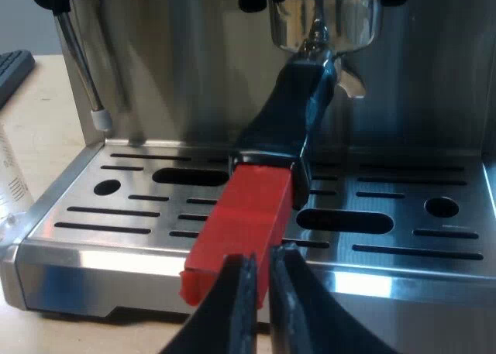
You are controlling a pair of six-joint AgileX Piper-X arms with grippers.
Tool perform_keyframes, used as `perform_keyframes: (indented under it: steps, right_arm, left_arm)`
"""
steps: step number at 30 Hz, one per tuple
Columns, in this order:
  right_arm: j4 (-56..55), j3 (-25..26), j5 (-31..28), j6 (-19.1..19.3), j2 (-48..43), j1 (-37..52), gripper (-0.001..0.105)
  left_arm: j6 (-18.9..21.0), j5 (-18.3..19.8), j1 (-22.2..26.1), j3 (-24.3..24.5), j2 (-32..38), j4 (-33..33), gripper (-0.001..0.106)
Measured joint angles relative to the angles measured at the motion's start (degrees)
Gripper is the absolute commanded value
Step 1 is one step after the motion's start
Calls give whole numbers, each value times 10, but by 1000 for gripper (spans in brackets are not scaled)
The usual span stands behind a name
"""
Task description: Grind coffee beans and then tamp
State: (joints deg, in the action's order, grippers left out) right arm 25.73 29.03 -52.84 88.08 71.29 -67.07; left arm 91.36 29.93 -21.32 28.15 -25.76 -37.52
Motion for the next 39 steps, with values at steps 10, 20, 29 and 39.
perform_keyframes:
  steps: [10, 20, 29, 39]
  right_arm:
    - [-7, 0, -72, 1, 0, -54, 6]
    - [-19, -1, -83, 7, -21, -92, 30]
    - [-37, 2, -83, 71, -115, -92, 65]
    - [-301, 120, -44, -20, -156, -92, 65]
  left_arm:
    - [0, 0, 0, 0, 0, 0, 80]
    - [0, 0, 0, 0, 0, 0, 80]
    - [0, 0, 0, 0, 0, 0, 80]
    - [0, 0, 0, 0, 0, 9, 80]
